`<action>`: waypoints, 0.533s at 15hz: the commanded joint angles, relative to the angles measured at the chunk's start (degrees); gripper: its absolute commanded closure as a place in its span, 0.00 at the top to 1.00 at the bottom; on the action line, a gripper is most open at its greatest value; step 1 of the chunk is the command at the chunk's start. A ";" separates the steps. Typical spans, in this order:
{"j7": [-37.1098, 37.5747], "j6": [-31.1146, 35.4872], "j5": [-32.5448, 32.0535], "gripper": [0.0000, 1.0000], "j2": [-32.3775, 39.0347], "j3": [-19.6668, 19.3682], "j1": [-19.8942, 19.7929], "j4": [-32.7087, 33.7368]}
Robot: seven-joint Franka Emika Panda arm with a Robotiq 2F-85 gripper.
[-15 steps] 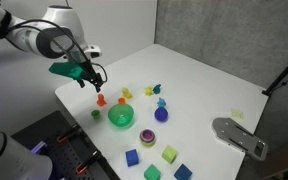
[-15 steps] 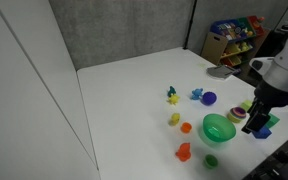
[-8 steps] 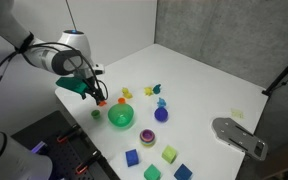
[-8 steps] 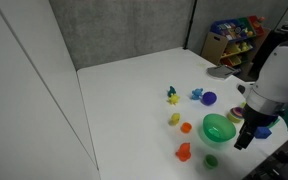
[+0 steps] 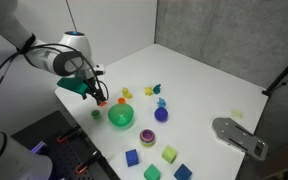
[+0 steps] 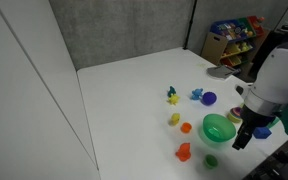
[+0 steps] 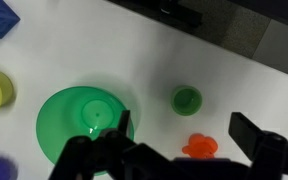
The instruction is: Put the small green bowl in the purple bowl
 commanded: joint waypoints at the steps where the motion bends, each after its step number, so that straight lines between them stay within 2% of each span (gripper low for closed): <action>1: -0.13 6.48 1.79 1.00 4.87 0.70 -0.76 0.23; 4: -0.42 12.05 3.58 1.00 10.17 1.47 -0.84 0.44; 8: 2.22 20.78 0.81 1.00 17.64 0.46 -0.29 0.78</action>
